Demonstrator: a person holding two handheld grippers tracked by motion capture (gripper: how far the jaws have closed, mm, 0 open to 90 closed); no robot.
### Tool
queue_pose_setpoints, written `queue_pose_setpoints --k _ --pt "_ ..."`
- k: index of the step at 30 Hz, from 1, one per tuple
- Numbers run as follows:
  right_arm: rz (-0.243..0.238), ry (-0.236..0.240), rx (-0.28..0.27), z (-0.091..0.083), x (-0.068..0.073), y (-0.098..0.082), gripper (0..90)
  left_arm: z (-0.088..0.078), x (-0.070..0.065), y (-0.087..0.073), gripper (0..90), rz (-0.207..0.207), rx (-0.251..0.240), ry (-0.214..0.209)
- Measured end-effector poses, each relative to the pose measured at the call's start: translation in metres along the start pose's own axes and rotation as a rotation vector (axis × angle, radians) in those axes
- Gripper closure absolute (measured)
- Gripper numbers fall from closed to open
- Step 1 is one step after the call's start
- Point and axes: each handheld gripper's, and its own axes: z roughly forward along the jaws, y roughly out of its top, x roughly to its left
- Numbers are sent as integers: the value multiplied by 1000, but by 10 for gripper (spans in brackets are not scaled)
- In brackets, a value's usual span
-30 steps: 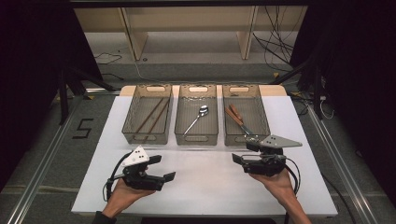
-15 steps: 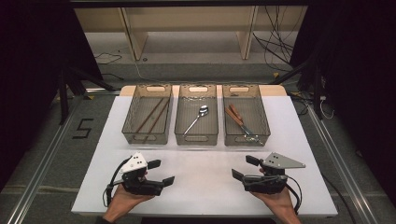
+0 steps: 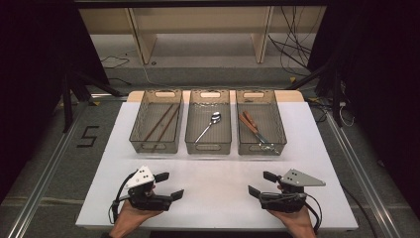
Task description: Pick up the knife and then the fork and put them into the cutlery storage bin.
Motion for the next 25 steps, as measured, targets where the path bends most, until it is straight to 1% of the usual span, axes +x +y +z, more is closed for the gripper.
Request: queue_pose_setpoints --k 25 --pt "-4 0 1 1 0 -1 221 1 1 -2 158 5 -2 8"
